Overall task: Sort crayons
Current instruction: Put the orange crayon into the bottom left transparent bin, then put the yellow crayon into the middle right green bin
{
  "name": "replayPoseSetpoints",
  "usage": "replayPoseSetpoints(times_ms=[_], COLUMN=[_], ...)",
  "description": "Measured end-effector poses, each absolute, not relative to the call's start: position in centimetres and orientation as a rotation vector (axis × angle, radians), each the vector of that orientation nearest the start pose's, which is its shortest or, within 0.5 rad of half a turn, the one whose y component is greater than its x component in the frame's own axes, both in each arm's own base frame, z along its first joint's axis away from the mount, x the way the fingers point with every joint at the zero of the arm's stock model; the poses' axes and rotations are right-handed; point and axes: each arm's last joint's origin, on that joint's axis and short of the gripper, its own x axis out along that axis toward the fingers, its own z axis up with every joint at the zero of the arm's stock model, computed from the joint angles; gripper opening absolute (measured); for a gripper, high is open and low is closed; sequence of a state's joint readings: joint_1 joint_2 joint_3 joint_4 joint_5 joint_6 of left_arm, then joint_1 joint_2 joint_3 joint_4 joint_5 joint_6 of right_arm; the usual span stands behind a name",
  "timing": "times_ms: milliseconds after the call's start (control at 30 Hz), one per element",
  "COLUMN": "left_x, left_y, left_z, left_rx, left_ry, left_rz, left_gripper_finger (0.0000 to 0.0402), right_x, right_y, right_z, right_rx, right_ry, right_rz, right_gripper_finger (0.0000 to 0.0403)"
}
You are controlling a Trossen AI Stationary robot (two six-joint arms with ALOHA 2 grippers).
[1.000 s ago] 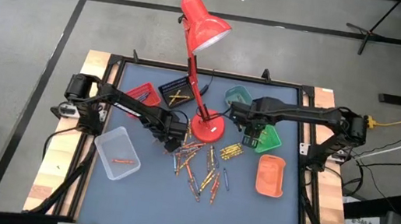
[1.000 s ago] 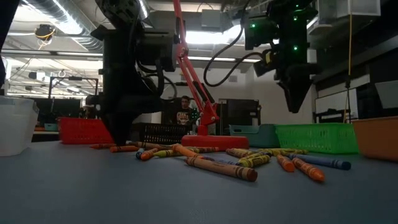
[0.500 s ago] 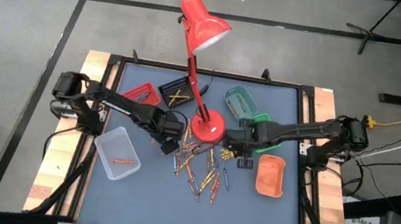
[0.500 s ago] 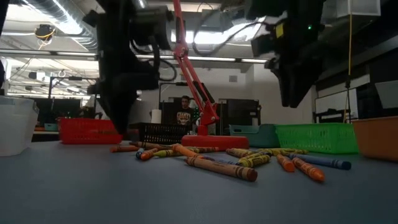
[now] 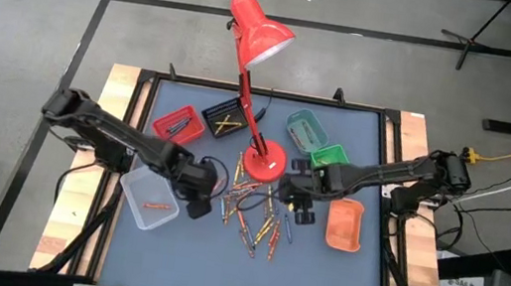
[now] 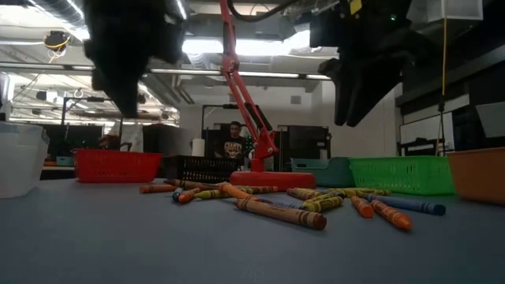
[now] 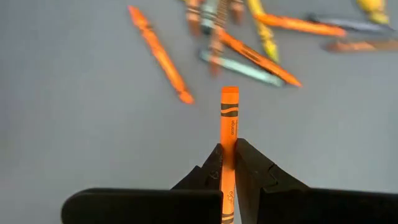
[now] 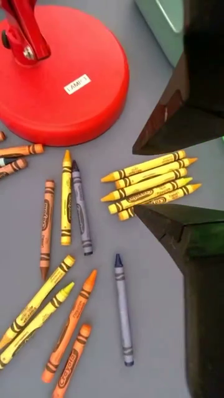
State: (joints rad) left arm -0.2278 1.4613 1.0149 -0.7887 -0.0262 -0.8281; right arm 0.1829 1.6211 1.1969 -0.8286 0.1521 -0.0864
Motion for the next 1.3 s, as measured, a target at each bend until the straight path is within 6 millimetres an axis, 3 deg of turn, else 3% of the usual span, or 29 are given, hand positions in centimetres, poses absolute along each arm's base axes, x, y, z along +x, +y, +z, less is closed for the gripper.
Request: replayPoseSetpoints(times_ms=[233,600,767,1067,1300], left_x=[23.9,18.8,17.8,17.6,17.8], left_y=[-8.8,-11.3,-11.9,-12.2,-12.2], left_z=[23.8,23.4,23.4,23.4,23.4], left_rx=[-0.538,-0.265,-0.171,-0.183,-0.171], left_ry=[1.265,1.578,1.596,1.507,1.466], left_rz=[0.209,0.28,0.292,0.412,0.43], left_gripper_finger=[0.0003,0.0003,0.0009,0.0069,0.0092], right_x=[30.7,30.7,30.7,28.8,28.2], right_y=[5.3,5.3,5.4,5.0,4.9], right_z=[22.9,23.0,22.8,18.6,16.2], right_rx=[-0.276,-0.265,-0.255,-0.256,-0.249], right_ry=[1.236,1.23,1.229,1.324,1.265], right_rz=[0.088,0.1,0.114,0.131,0.13], right_gripper_finger=[0.0136,0.0136,0.0136,0.0136,0.0136])
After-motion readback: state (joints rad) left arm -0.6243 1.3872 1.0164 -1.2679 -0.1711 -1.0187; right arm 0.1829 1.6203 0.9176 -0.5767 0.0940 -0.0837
